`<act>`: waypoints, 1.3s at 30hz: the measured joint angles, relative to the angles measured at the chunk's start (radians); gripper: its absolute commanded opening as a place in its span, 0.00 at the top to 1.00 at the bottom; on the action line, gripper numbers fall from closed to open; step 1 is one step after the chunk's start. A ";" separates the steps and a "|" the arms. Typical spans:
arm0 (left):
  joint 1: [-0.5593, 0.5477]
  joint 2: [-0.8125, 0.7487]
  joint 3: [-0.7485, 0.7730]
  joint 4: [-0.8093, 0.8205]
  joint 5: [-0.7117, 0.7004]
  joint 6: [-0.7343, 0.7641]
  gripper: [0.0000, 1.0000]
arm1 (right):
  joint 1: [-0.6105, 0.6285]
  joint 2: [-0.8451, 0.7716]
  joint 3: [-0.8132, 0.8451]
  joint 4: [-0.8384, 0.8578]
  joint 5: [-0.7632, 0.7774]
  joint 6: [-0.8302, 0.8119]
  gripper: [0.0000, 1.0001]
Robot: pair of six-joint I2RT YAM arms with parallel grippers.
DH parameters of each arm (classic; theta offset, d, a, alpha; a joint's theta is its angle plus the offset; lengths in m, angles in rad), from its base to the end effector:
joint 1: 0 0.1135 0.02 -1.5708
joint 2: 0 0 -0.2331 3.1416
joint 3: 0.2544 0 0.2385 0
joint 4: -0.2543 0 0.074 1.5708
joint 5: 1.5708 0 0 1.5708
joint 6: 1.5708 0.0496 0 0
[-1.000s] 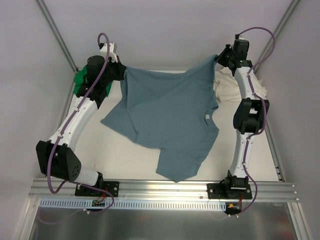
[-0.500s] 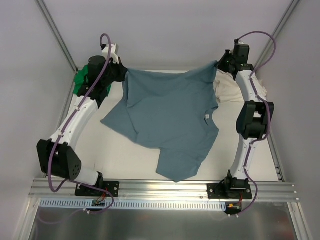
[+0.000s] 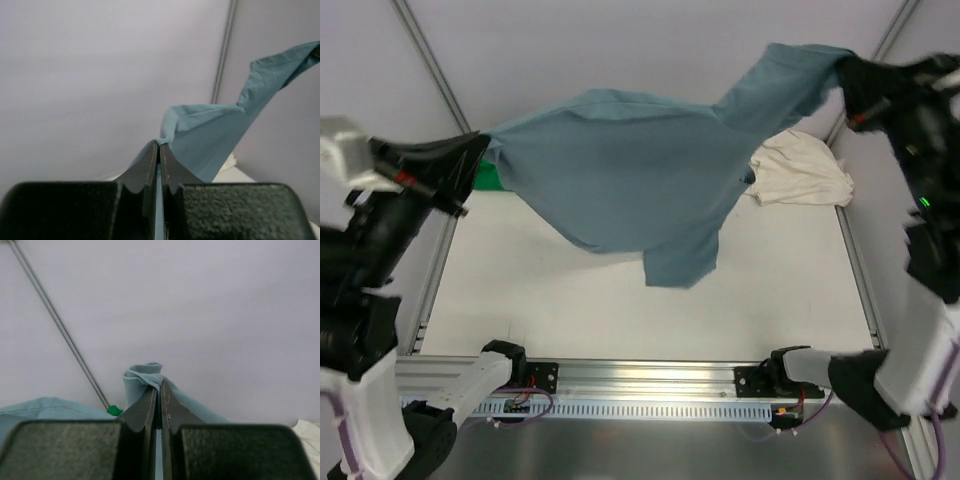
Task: Fold and stack the t-shirts
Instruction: Flatten out the tshirt
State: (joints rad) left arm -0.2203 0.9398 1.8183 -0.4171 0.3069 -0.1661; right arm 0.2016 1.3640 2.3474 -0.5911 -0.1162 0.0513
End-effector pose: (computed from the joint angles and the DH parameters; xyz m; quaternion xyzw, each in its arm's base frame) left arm 0.0867 -0.0348 0.5717 0.1440 0.5167 -0.2403 0.8090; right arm 0.1595 0.0385 0.6142 -0.0898 0.5496 0.1367 0.8193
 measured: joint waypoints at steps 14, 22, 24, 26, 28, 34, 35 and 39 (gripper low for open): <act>0.000 -0.147 0.293 -0.211 0.086 -0.152 1.00 | 0.000 -0.372 0.132 -0.195 0.058 0.019 1.00; 0.000 -0.073 0.386 -0.224 0.084 -0.164 1.00 | 0.000 -0.259 0.167 -0.207 0.076 0.035 1.00; 0.000 -0.048 0.394 -0.216 0.080 -0.160 1.00 | 0.000 -0.206 0.183 -0.191 0.093 0.034 1.00; 0.000 -0.019 0.391 -0.206 0.076 -0.154 1.00 | 0.000 -0.150 0.186 -0.168 0.113 0.029 1.00; 0.000 0.002 0.353 -0.182 0.069 -0.140 1.00 | -0.001 -0.092 0.181 -0.151 0.130 0.021 1.00; 0.000 0.083 0.126 -0.119 0.033 -0.106 1.00 | -0.056 0.072 0.034 -0.099 0.107 0.015 1.00; 0.000 0.128 0.122 -0.119 0.033 -0.102 1.00 | -0.072 0.117 0.031 -0.098 0.098 0.015 1.00; 0.000 0.319 0.206 -0.121 0.037 -0.089 1.00 | -0.114 0.275 0.041 -0.103 0.077 0.016 1.00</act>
State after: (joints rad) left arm -0.2203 1.2587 2.0247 -0.5377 0.3435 -0.2546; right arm 0.0872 1.6390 2.3882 -0.6945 -0.0391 0.0669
